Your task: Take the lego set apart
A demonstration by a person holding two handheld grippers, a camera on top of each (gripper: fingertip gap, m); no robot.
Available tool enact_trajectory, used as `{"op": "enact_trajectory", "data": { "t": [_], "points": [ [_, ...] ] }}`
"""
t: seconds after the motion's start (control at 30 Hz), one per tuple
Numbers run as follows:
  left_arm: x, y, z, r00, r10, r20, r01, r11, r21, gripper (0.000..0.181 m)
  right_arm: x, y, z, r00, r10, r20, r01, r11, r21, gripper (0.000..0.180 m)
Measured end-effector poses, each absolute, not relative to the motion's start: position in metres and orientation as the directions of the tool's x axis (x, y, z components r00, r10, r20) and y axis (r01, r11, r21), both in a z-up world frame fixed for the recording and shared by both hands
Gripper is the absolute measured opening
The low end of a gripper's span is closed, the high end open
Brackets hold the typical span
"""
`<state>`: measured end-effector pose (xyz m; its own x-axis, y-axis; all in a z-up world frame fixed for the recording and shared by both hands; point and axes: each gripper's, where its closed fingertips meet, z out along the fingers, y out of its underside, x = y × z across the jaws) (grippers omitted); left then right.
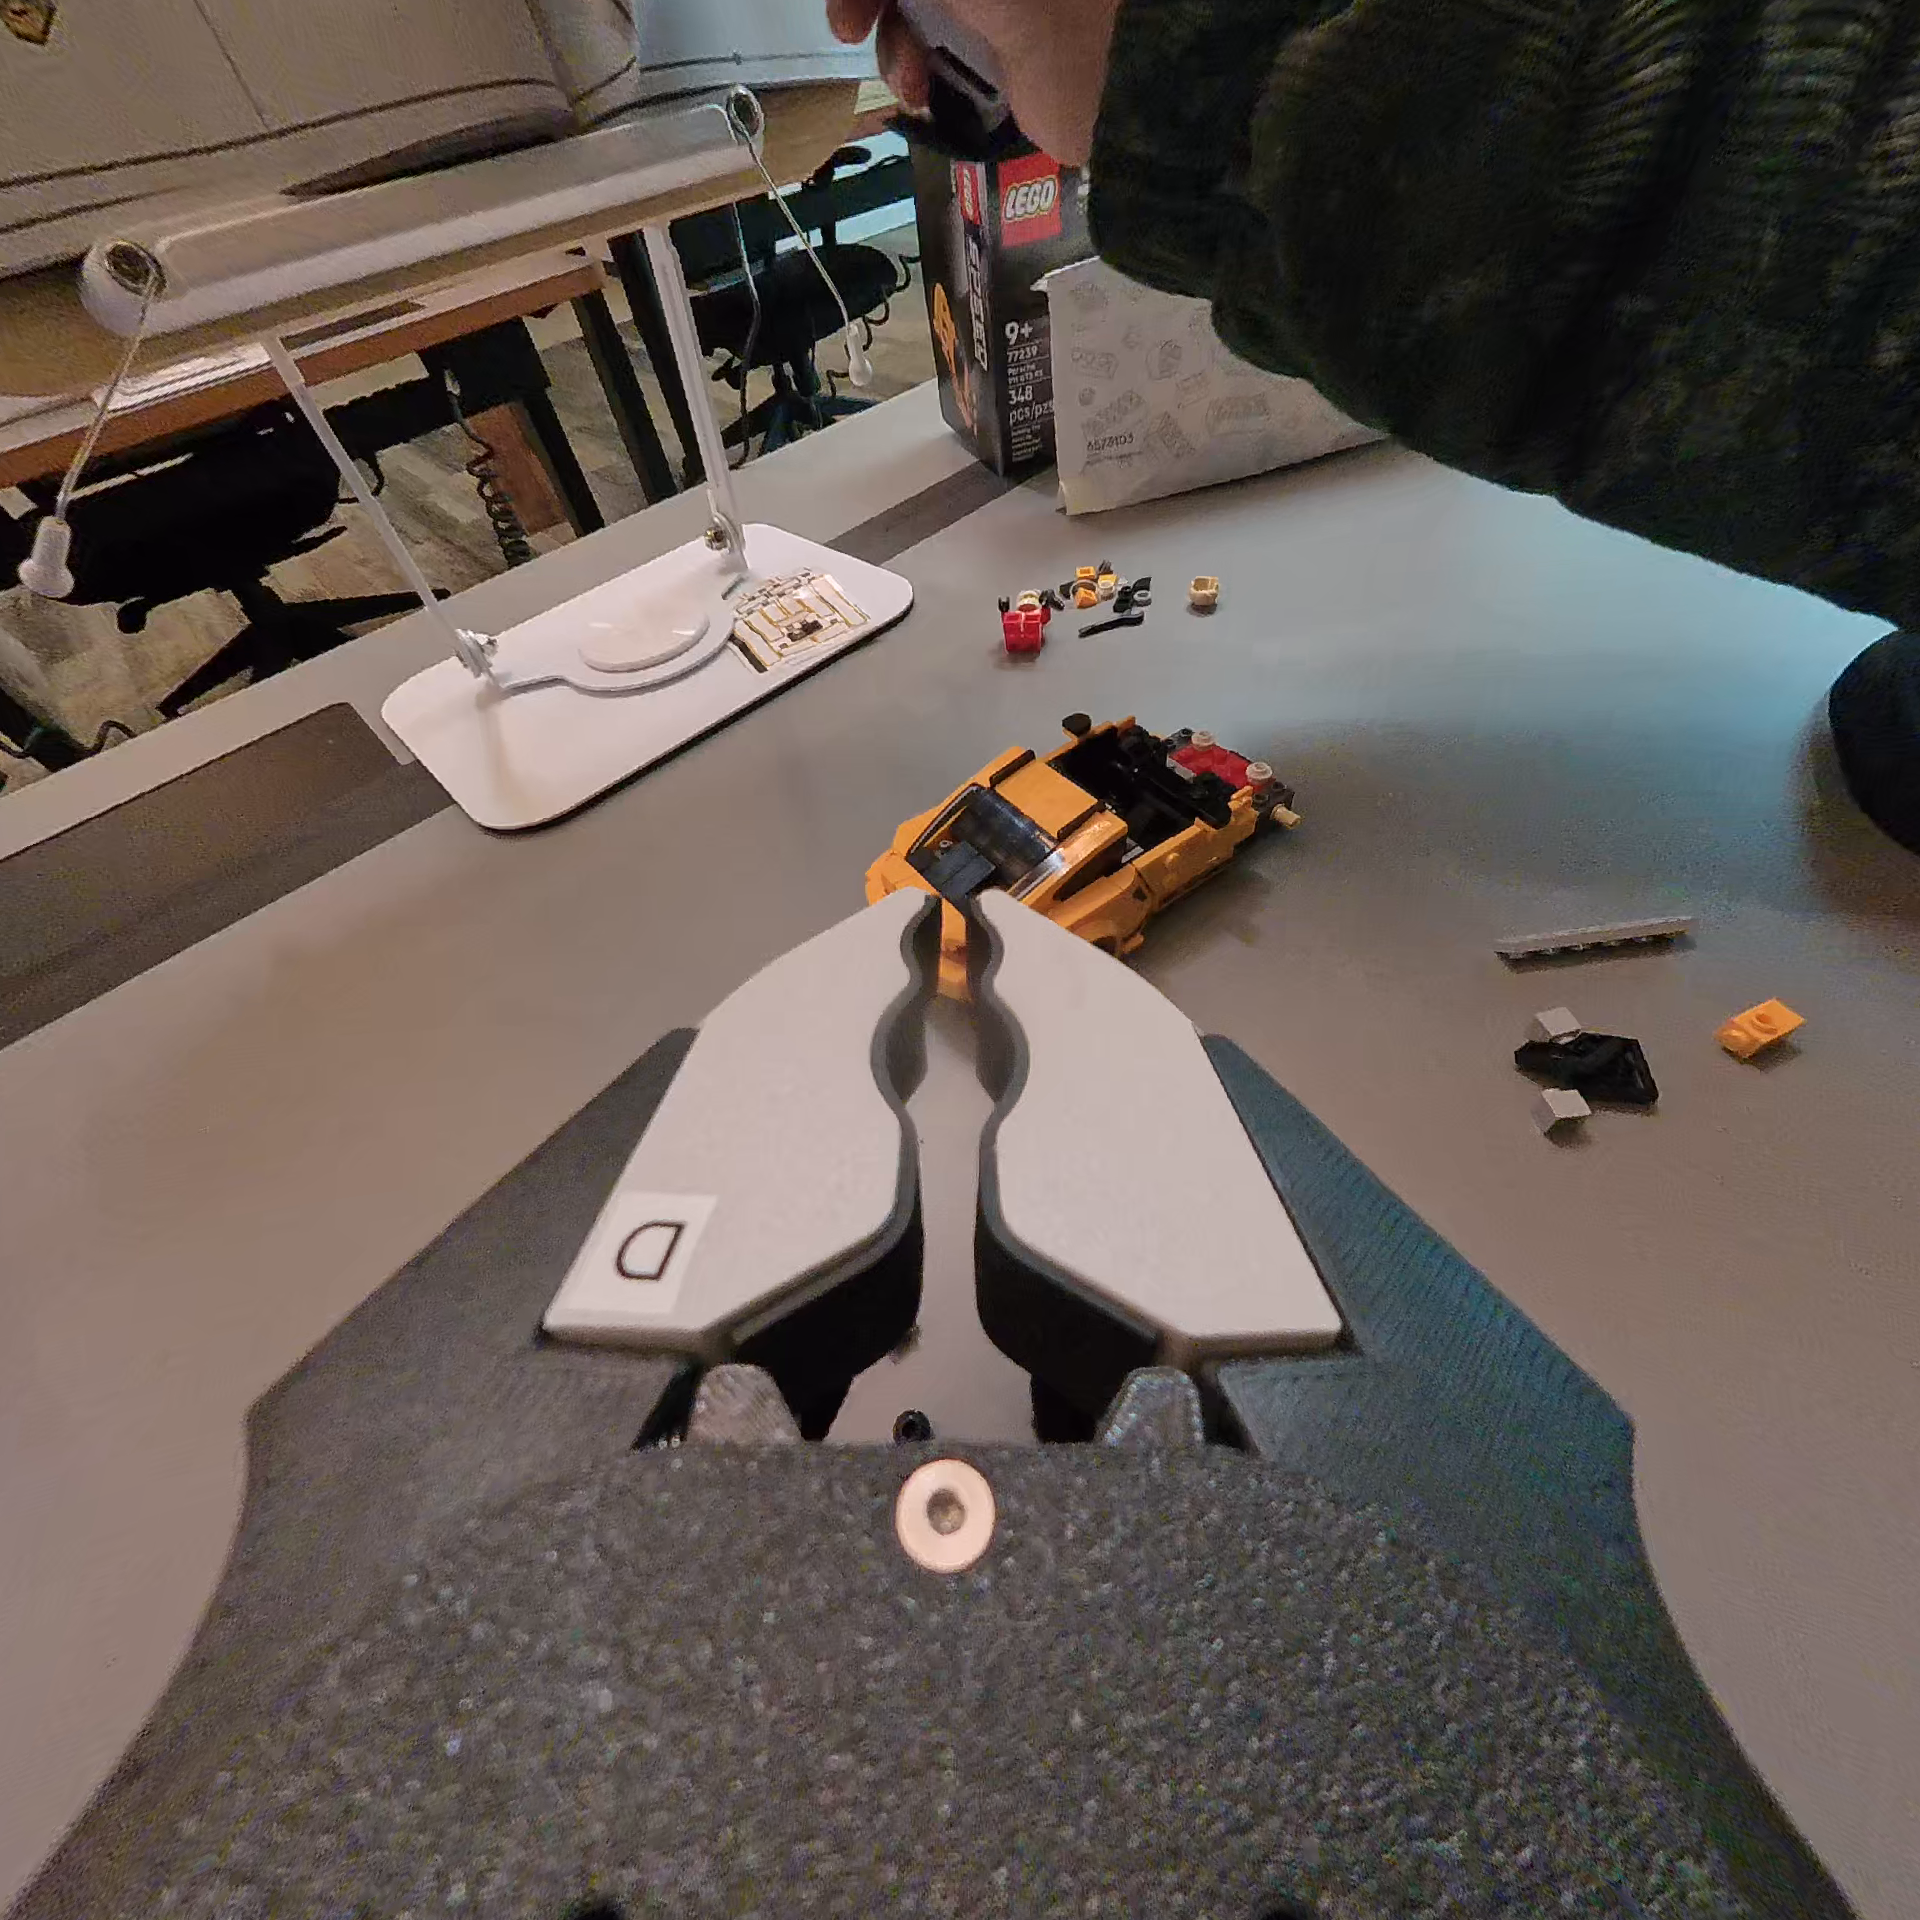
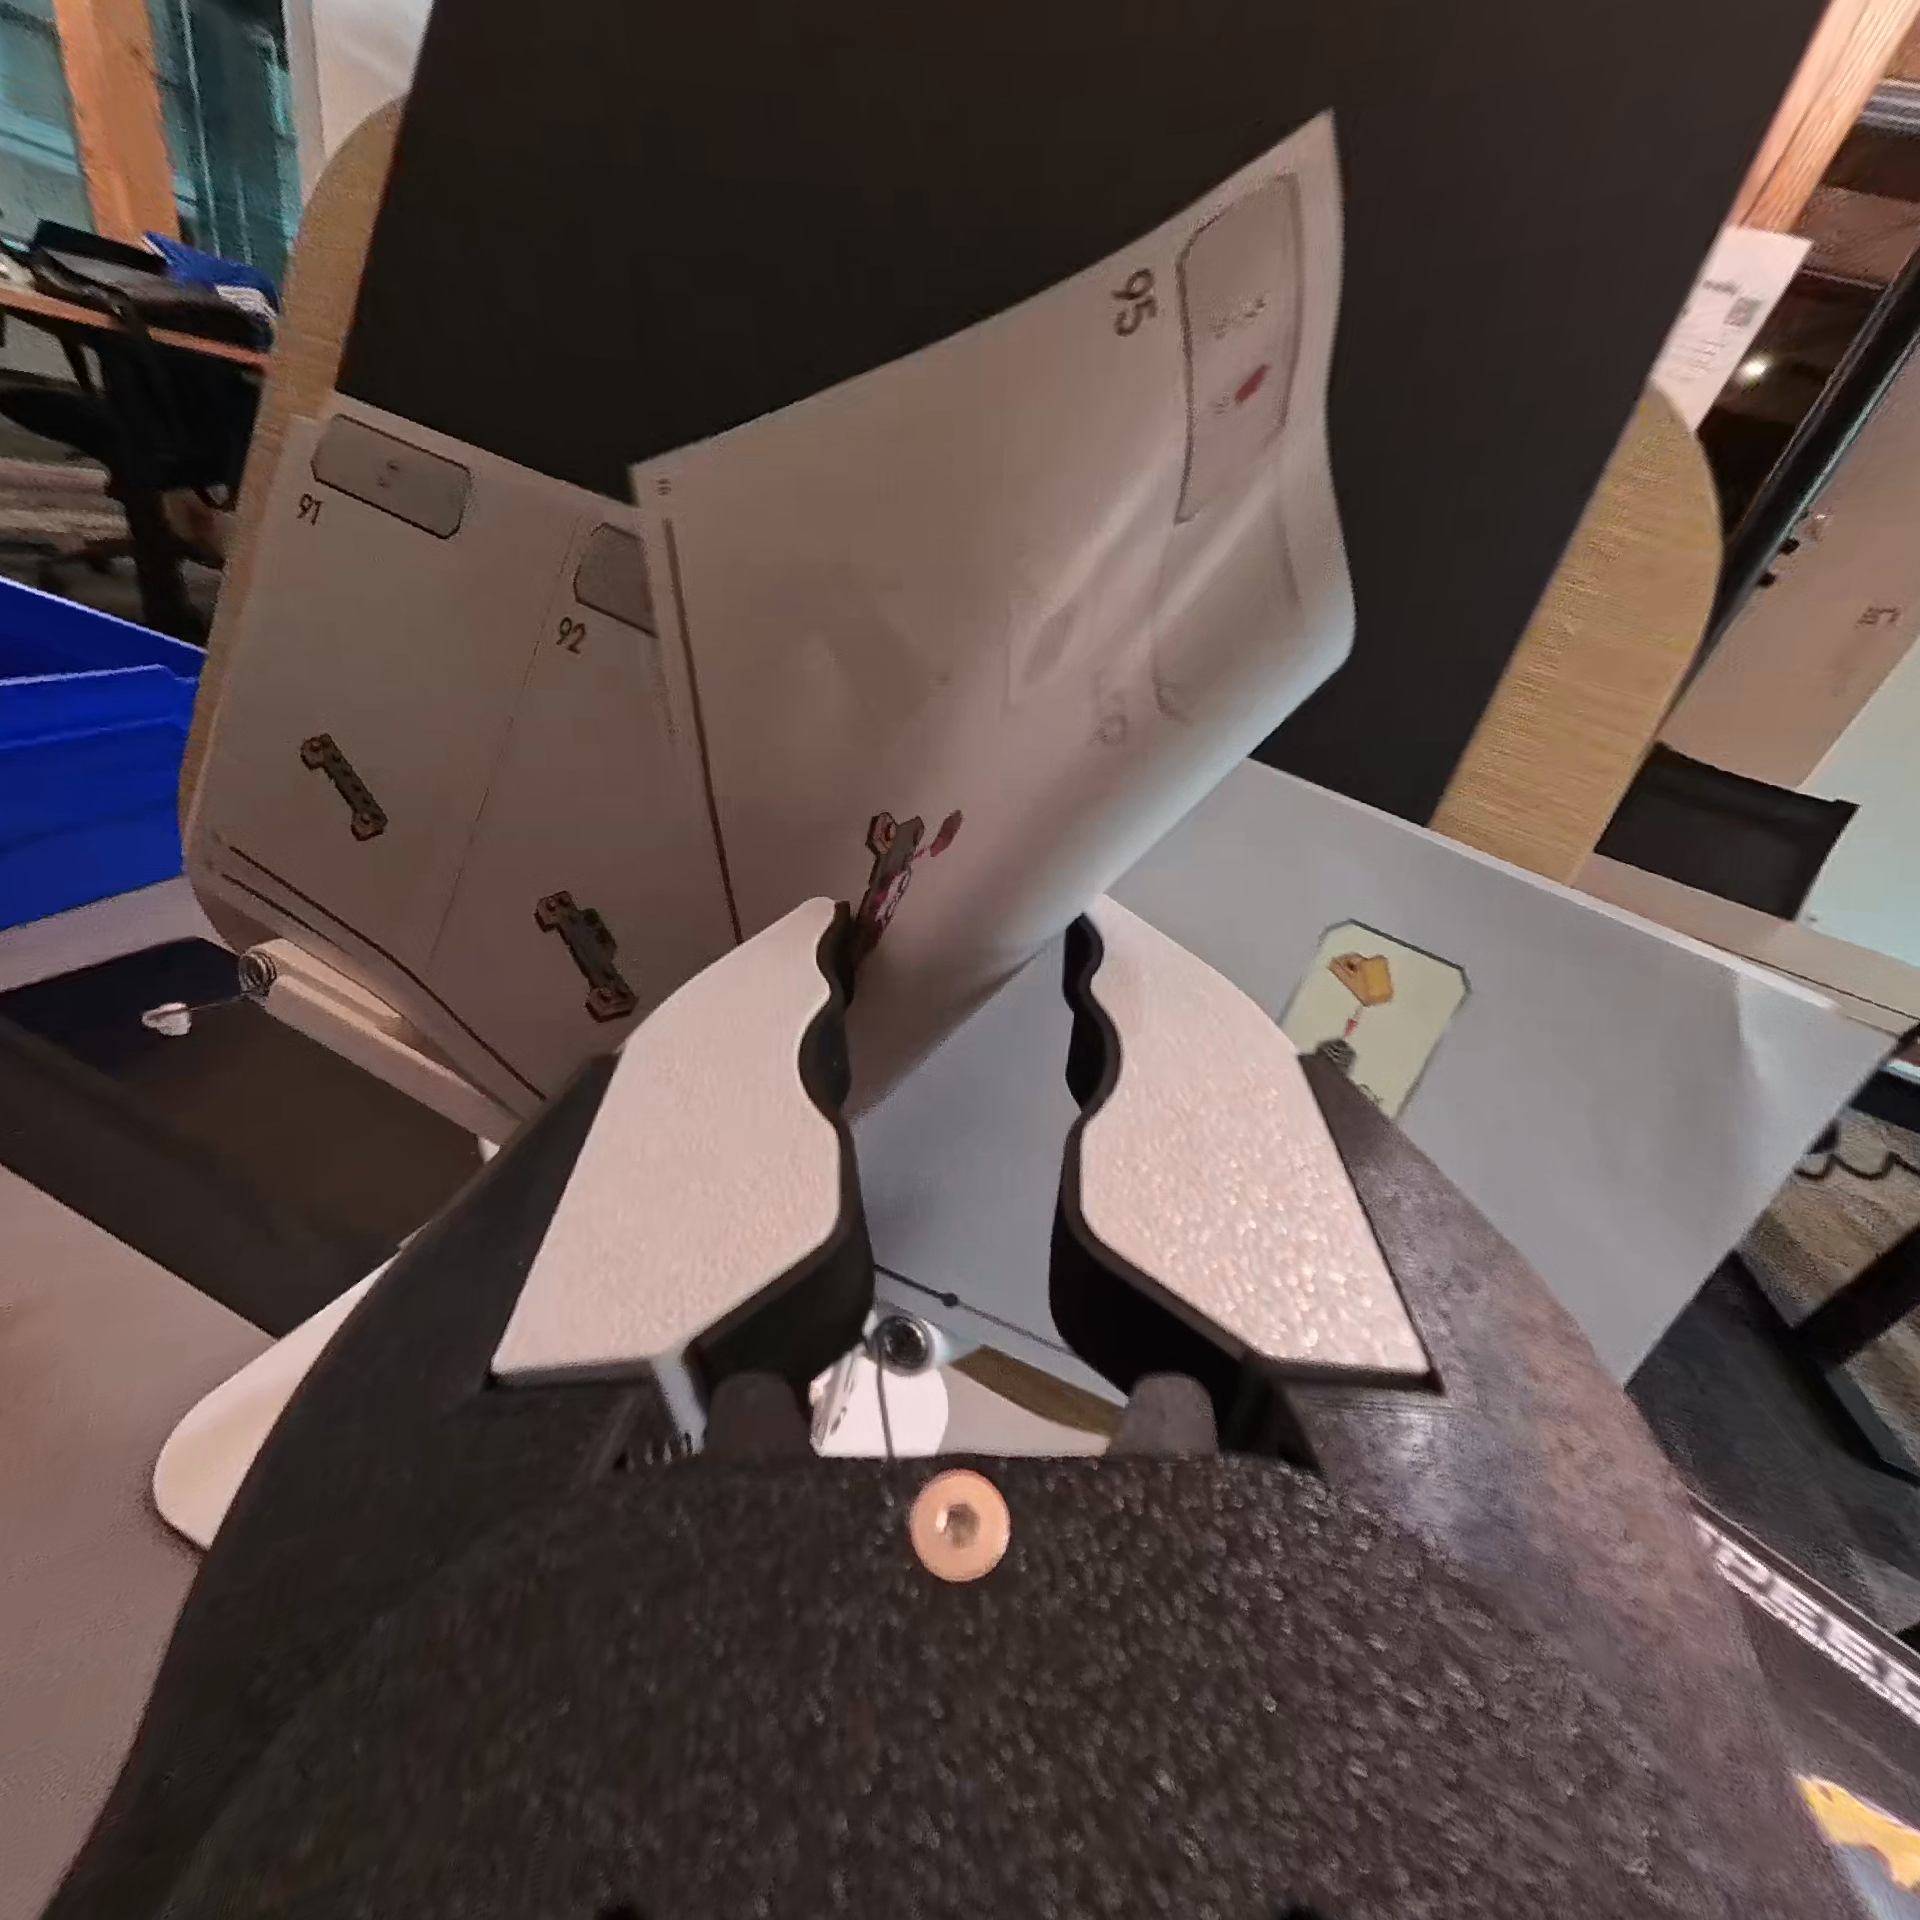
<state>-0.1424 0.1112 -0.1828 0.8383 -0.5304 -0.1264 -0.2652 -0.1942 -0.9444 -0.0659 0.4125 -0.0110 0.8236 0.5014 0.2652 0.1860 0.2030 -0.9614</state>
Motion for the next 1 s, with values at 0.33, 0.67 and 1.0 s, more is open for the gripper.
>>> {"op": "enact_trajectory", "data": {
  "t": [0.33, 0.67, 1.0],
  "points": [
    [-0.126, 0.133, -0.152, 0.810, -0.561, -0.169, -0.282, -0.122, -0.952, 0.008, -0.030, 0.412, -0.014, 0.808, 0.537, 0.242, 0.144, 0.218, -0.965, 0.029],
    [-0.087, 0.284, -0.053, 0.798, -0.568, -0.199, -0.269, -0.041, -0.962, 0.017, 0.013, 0.428, -0.027, 0.810, 0.575, 0.118, 0.059, 0.120, -0.991, 0.020],
    [-0.021, 0.401, -0.074, 0.758, -0.552, -0.347, -0.473, -0.099, -0.875, 0.015, 0.091, 0.416, -0.030, 0.820, 0.570, 0.039, -0.033, 0.117, -0.993, 0.028]
  ]
}}
